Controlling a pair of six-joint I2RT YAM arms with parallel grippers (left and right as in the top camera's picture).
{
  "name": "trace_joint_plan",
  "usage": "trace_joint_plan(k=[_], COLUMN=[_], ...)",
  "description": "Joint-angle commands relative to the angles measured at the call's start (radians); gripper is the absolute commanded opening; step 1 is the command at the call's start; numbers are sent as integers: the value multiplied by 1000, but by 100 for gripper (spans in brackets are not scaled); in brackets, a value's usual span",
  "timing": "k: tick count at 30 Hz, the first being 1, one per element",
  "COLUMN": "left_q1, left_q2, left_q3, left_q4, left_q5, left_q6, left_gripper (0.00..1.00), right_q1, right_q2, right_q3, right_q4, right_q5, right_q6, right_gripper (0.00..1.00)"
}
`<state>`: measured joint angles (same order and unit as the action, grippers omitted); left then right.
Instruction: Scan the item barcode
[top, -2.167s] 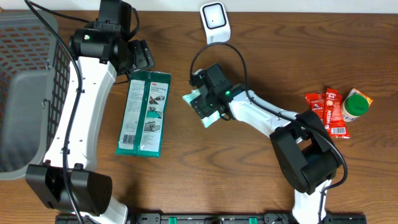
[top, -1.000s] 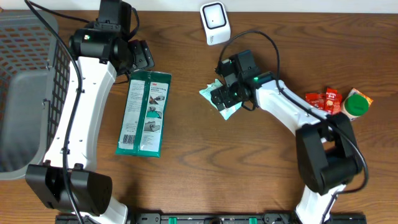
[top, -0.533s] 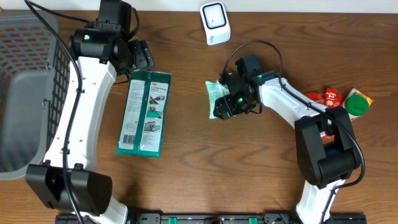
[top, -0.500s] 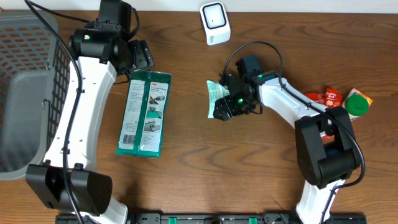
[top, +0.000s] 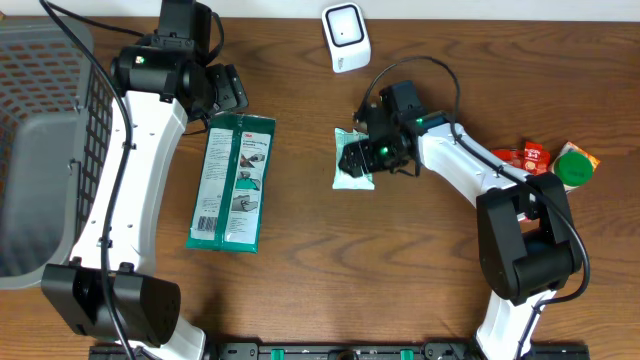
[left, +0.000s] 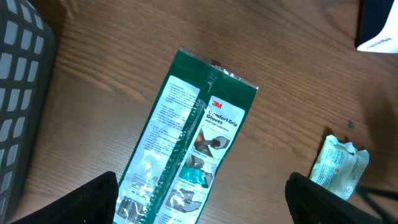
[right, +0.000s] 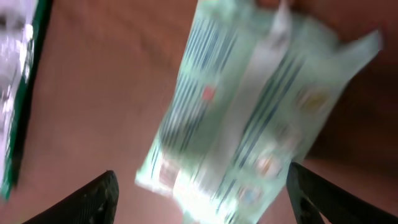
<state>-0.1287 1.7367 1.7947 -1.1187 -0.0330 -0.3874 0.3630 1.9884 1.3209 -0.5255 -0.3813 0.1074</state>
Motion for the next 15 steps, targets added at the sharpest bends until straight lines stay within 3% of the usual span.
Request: trace_joint_plan(k=[1, 9, 15], left_q1=[3, 3, 3], left_q2=[-10, -10, -10], left_q3=[4, 4, 4], left_q4=[-2, -2, -2], left_q5=[-13, -13, -13], left_q6=[13, 13, 13], left_gripper=[86, 86, 86], right_q1=[-24, -23, -31], right_q2=[-30, 11, 32], right_q3=[20, 20, 19], right_q4=[52, 119, 117], right_q5=[115, 123, 127], right_q6=[78, 79, 84], right_gripper=[84, 84, 72])
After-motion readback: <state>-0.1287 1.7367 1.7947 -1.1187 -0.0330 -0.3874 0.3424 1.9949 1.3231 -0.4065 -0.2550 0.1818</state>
